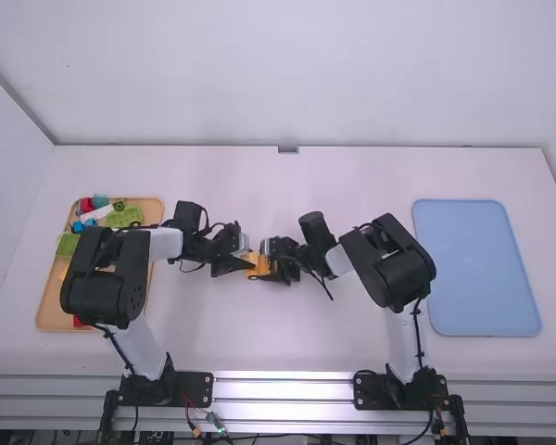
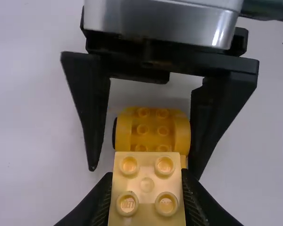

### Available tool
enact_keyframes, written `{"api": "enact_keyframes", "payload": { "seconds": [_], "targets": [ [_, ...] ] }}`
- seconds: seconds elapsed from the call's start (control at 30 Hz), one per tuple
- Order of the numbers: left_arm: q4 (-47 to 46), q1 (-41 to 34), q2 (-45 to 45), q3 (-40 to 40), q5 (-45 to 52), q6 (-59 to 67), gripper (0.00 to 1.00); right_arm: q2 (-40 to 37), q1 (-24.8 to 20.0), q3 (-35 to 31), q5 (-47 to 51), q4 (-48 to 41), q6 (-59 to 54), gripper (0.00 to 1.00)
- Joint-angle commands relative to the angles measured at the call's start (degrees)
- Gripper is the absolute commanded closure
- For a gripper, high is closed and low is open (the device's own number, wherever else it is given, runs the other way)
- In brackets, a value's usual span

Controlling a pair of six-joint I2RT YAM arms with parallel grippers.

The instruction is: Assemble lego blocks to make yellow taxi

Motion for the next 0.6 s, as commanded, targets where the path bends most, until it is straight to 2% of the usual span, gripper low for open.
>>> {"api": "enact_keyframes", "payload": {
  "seconds": [0.0, 0.03, 0.07, 0.17, 0.4, 0.57],
  "targets": [
    [-0.11, 0.0, -1.14, -0.42, 0.07, -1.25, 0.98, 1.31, 0.02, 0.63, -0.26, -0.2, 0.0, 0.4],
    [-0.09, 0.0, -1.14, -0.44, 0.07, -1.22, 0.98, 1.31, 0.09, 0.63, -0.17, -0.26, 0.02, 0.41],
    [-0.07, -0.02, -1.14, -0.44, 0.2, -1.27, 0.98, 1.31, 0.07, 0.63, 0.66, -0.76, 0.09, 0.48],
    [-0.07, -0.7, -1.14, -0.44, 0.94, -1.25, 0.98, 1.31, -0.11, 0.68, 1.97, -1.62, 0.09, 0.53],
    [2.43, -3.93, 0.42, -0.44, -0.72, -1.7, 0.98, 1.31, -0.87, 0.63, 2.69, -3.32, -0.13, 0.54],
    [2.25, -3.56, 0.39, -0.28, -0.96, -1.73, 0.98, 1.31, -1.57, 0.63, 2.62, -4.42, 0.04, 0.54]
  ]
}}
